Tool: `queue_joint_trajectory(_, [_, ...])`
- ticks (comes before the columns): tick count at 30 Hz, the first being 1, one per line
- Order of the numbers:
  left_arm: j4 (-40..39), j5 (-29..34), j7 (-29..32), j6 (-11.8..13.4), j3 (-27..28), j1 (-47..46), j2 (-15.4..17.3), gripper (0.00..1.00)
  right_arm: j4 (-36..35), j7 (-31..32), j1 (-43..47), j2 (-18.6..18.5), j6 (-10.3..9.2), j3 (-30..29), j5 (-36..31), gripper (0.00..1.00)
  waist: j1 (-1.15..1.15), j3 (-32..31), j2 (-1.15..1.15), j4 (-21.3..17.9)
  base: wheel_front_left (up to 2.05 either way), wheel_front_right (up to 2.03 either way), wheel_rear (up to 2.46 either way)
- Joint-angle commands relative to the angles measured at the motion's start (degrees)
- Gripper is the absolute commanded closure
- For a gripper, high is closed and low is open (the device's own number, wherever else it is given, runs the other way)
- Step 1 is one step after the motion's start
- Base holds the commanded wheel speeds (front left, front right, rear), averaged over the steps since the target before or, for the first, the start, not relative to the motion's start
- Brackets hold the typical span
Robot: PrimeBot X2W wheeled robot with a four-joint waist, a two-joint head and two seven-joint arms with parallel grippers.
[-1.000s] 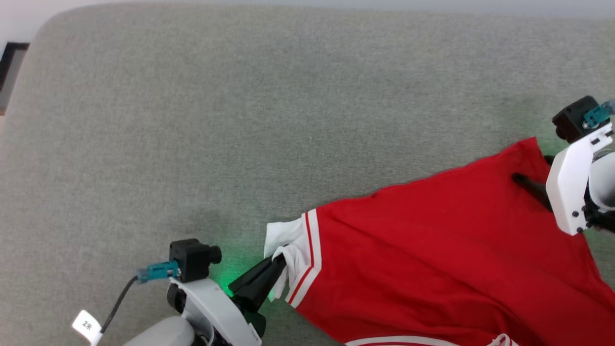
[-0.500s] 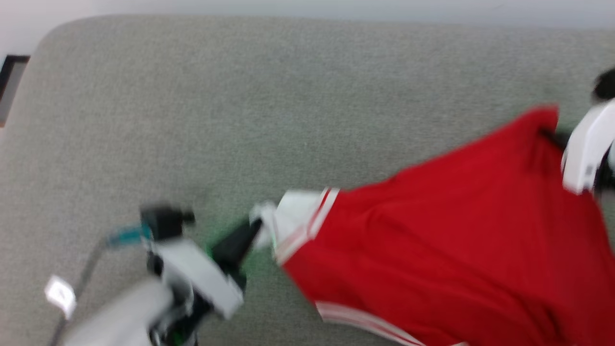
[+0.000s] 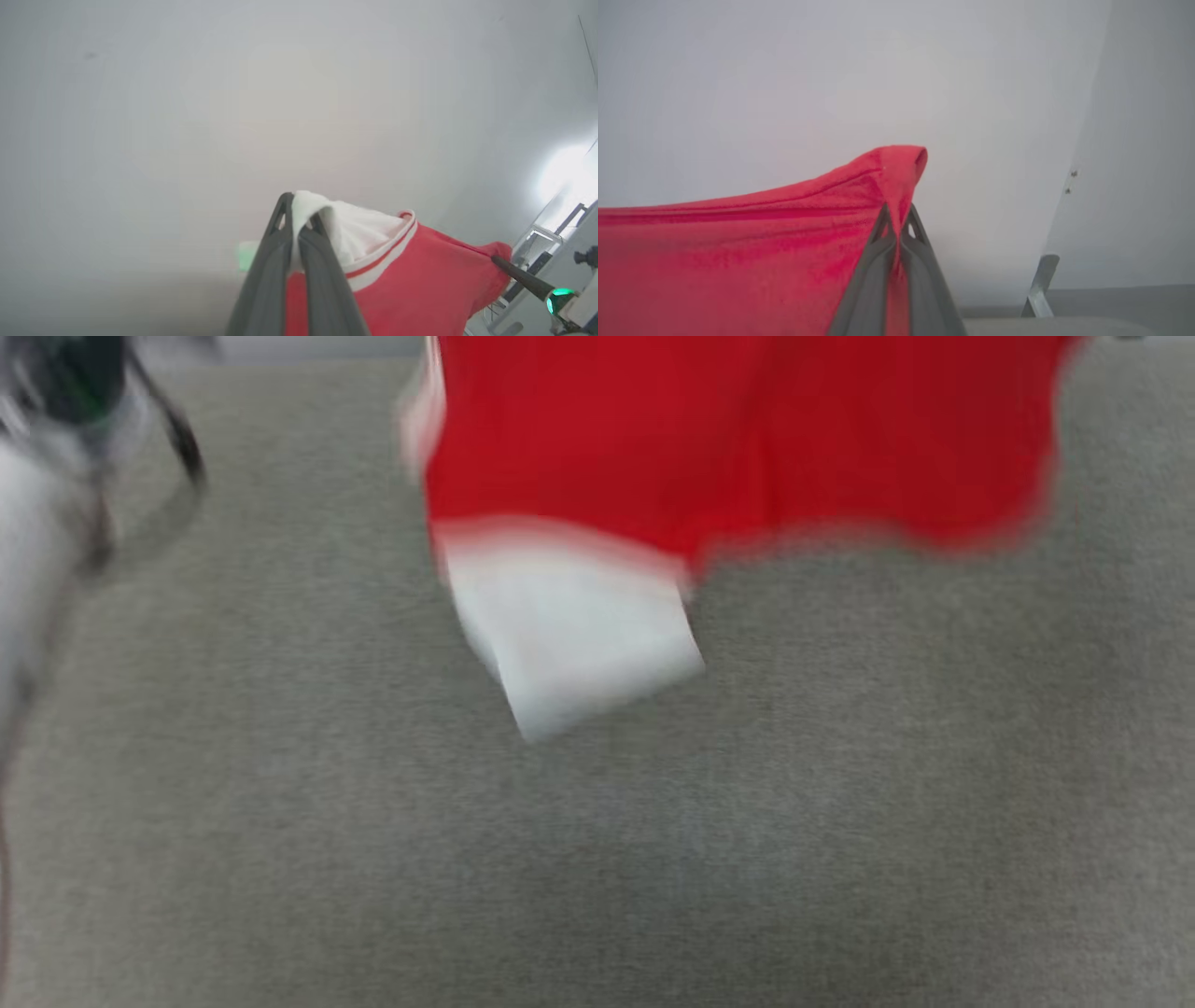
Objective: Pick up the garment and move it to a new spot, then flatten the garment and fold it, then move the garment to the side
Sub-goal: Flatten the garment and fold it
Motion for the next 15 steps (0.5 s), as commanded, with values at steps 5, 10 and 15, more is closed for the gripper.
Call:
queue_joint_trajectory(5, [10.61, 1.94, -4.43, -0.41, 3.32, -14.39, -2.9, 1.0, 6.85, -10.43, -8.7, 1.5, -0.17, -4.29, -2.74, 1.0, 0.0, 2.14, 0.0, -3.09, 0.0, 0.0, 0.0])
queue_joint_trajectory(10, [14.6, 1.66, -2.8, -1.87, 0.76, -13.04, -6.23, 1.0, 9.15, -10.91, -6.58, 4.43, -0.12, -3.08, -3.74, 1.0, 0.0, 1.68, 0.0, -3.24, 0.0, 0.0, 0.0])
queue_joint_trajectory(15, [9.96, -0.96, -3.82, -1.95, -1.63, -3.17, -6.5, 1.0, 7.29, -9.31, 1.04, 5.06, -0.1, -0.49, -2.42, 1.0, 0.0, 2.08, 0.0, -2.9, 0.0, 0.0, 0.0])
